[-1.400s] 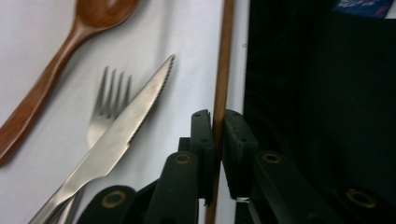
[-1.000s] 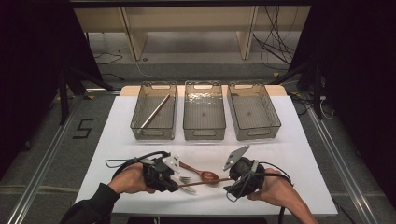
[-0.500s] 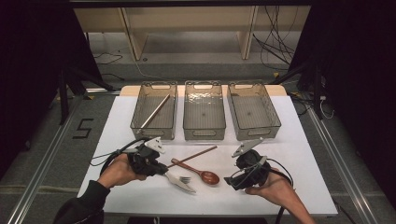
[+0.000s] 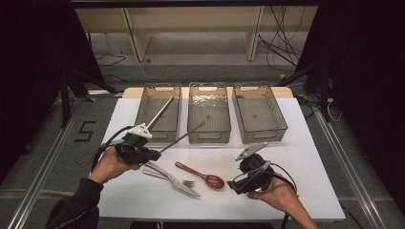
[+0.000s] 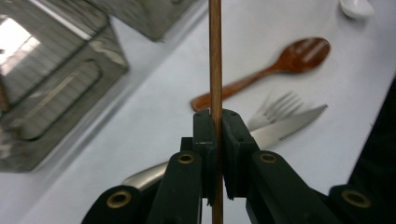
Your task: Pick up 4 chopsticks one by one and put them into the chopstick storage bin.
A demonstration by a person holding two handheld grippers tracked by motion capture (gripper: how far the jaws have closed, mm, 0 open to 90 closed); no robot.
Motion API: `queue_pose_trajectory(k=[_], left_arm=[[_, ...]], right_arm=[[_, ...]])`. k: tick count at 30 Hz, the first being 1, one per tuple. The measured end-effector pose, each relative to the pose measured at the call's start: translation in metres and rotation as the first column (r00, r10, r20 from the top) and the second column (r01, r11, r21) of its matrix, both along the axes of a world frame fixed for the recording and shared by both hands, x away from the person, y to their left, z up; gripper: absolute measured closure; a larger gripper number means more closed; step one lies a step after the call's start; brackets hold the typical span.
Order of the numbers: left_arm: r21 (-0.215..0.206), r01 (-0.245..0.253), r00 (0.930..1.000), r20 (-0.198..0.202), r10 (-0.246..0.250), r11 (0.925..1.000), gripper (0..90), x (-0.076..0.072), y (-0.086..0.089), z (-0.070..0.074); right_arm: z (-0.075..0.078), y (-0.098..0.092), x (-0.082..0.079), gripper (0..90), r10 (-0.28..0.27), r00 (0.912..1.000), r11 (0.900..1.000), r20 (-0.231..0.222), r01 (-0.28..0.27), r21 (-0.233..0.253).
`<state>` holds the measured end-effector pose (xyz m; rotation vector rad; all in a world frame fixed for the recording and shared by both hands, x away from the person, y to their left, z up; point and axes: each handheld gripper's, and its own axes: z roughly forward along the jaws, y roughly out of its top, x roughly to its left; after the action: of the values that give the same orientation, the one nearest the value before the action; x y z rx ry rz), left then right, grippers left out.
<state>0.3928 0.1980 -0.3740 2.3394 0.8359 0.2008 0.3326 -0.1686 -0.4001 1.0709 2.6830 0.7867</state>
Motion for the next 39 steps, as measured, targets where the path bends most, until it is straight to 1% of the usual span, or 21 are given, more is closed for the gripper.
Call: queue_pose_trajectory(k=[3,7,9,11,14,16,20,24,26,28,30,33,34,37,39], left_arm=[[-0.015,-0.045,0.9990,0.009,0.045,0.9989,85.1,0.009,0.008,0.005],[-0.034,-0.101,0.9946,0.019,0.102,0.9943,85.1,0.023,0.016,0.011],[-0.037,-0.129,0.9913,0.025,0.130,0.9910,85.1,0.032,0.018,0.013],[-0.029,-0.162,0.9861,0.033,0.163,0.9864,85.1,0.042,0.021,0.015],[-0.021,-0.194,0.9803,0.032,0.195,0.9808,85.1,0.058,0.023,0.016],[-0.013,-0.204,0.9785,0.032,0.204,0.9790,85.1,0.065,0.023,0.016],[-0.004,-0.238,0.9707,0.033,0.238,0.9712,85.1,0.080,0.024,0.016],[-0.006,-0.279,0.9599,0.028,0.279,0.9603,85.1,0.096,0.024,0.013],[0.004,-0.294,0.9554,0.028,0.294,0.9558,85.1,0.103,0.023,0.010],[0.003,-0.311,0.9500,0.026,0.311,0.9503,85.1,0.111,0.023,0.008],[-0.001,-0.326,0.9448,0.030,0.326,0.9452,85.1,0.117,0.022,0.008],[0.007,-0.341,0.9397,0.031,0.341,0.9401,85.0,0.126,0.020,0.006],[0.008,-0.349,0.9369,0.031,0.348,0.9372,85.1,0.128,0.019,0.005],[0.010,-0.360,0.9326,0.030,0.360,0.9329,85.1,0.135,0.018,0.003],[0.019,-0.371,0.9287,0.025,0.370,0.9286,85.0,0.140,0.018,0.000]], right_arm=[[-0.001,0.001,0.000,26.0,0.003,1.0000,1.000,0.002,-0.003,-0.001],[0.000,0.001,-0.001,25.7,0.003,1.0000,1.000,-0.001,-0.003,0.006],[0.000,0.001,-0.001,25.7,0.006,1.0000,1.000,0.000,-0.006,0.005],[-0.001,0.002,-0.001,25.7,0.007,1.0000,1.000,0.002,-0.007,0.004],[-0.001,0.002,-0.001,25.7,0.011,0.9999,1.000,-0.001,-0.011,0.004],[-0.001,0.002,-0.001,25.7,0.013,0.9999,1.000,-0.001,-0.013,0.004],[-0.002,0.001,0.000,25.7,0.008,0.9999,1.000,-0.007,-0.008,0.003],[-0.002,0.001,0.000,25.7,0.009,0.9999,1.000,-0.008,-0.009,0.005],[-0.002,0.001,0.000,25.7,0.009,0.9999,1.000,-0.006,-0.009,0.004],[-0.002,0.001,0.000,25.7,0.008,1.0000,1.000,-0.003,-0.008,0.005],[-0.002,0.001,0.000,25.7,0.010,0.9999,1.000,-0.004,-0.010,0.007],[-0.002,0.002,0.000,25.7,0.012,0.9999,1.000,-0.006,-0.012,0.004],[-0.002,0.002,0.000,25.7,0.013,0.9999,1.000,-0.007,-0.013,0.004],[-0.002,0.002,-0.001,25.7,0.014,0.9999,1.000,-0.008,-0.014,0.004],[-0.002,0.001,0.000,25.8,0.013,0.9999,1.000,-0.008,-0.013,0.005]])
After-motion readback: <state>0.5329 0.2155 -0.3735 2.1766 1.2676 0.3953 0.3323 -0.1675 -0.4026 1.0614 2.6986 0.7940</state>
